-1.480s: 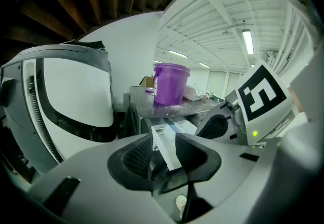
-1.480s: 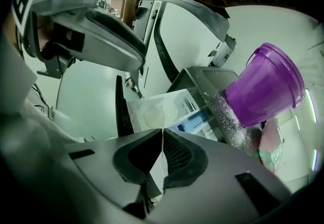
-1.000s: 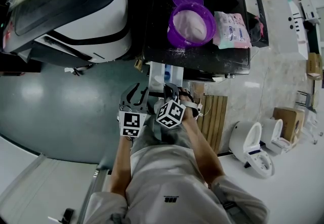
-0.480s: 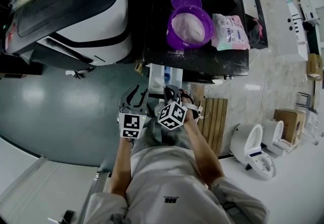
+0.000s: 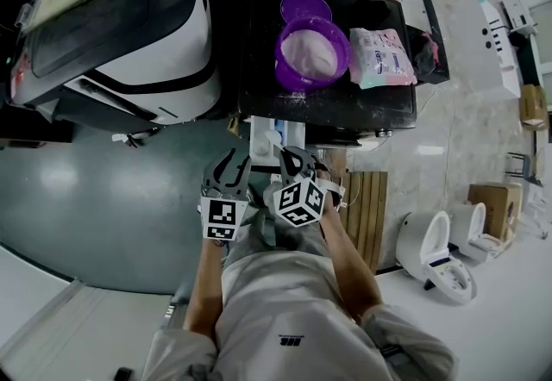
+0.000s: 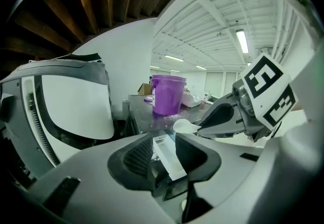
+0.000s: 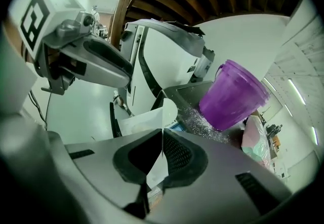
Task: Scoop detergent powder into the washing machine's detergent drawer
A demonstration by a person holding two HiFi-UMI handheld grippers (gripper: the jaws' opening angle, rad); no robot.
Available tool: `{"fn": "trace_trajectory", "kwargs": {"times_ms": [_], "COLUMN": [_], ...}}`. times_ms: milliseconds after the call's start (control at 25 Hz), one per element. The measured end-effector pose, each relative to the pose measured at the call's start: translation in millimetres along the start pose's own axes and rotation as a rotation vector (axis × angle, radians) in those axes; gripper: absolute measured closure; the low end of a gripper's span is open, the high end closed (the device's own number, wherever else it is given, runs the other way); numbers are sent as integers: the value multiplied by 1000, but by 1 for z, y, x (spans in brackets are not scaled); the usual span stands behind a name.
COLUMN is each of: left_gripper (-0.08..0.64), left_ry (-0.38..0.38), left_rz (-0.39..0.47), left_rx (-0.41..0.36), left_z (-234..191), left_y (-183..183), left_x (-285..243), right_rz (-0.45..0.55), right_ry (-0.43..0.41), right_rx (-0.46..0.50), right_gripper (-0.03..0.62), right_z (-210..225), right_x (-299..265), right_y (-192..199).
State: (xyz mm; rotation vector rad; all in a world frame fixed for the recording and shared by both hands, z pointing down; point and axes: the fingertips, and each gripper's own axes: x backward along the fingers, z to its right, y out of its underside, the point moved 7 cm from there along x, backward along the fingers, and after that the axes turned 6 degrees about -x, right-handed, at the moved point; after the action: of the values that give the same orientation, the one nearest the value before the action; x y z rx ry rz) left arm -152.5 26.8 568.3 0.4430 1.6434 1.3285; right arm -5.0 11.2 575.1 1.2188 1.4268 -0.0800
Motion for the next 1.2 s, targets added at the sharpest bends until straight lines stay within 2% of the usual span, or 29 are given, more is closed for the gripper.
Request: {"fn": "trace_trajectory", "kwargs": {"times_ms": [720, 960, 1200], "left_gripper": [410, 410, 410], "left_ry": [66, 100, 116], "left_rz": [139, 172, 180], "left_rx": [-83, -98, -116], "left_z": [7, 17, 27], "left_y": [-64, -83, -96], "left_x": [10, 12, 9], "right_rz": [271, 311, 330], "right_ry": [103, 135, 126], "right_rx": [-273, -406, -461], "right_gripper": [583, 583, 583], "right_z": [49, 62, 69], "right_x": [88, 117, 128], "right_y": [-22, -12, -1]}}
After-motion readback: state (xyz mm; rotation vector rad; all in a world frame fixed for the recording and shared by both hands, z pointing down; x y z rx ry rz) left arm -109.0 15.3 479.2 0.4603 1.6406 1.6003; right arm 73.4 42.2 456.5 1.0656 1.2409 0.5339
